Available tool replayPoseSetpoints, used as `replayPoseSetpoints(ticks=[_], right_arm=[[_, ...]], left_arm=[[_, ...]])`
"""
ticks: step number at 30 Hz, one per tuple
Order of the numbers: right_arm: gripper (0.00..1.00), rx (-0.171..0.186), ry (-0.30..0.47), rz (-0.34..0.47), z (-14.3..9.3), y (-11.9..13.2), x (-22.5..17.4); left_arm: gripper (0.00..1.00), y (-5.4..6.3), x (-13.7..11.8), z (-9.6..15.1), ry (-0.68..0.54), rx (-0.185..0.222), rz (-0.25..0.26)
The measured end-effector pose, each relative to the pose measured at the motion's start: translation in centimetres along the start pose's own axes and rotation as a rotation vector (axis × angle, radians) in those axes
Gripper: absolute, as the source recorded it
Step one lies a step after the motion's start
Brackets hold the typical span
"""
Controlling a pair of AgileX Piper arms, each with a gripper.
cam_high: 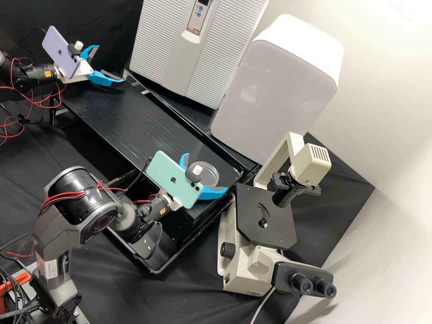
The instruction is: Place the petri dish on the microscope
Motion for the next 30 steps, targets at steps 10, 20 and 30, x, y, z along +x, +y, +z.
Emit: replayPoseSetpoints(ticks=[10,20,30], right_arm=[[1.00,0.000,-0.012,-0.034,0.3,-0.9,0.2],[0.00,0.000,-0.013,-0.039,0.4,-1.1,0.4],[0.00,0.001,-0.002,-0.027,0.1,-0.8,0.8]], left_arm=[[1.00,0.0,0.0,0.0,0.000,0.000,0.000],[1.00,0.0,0.0,0.0,0.000,0.000,0.000],[1.00,0.0,0.0,0.0,0.000,0.000,0.000]])
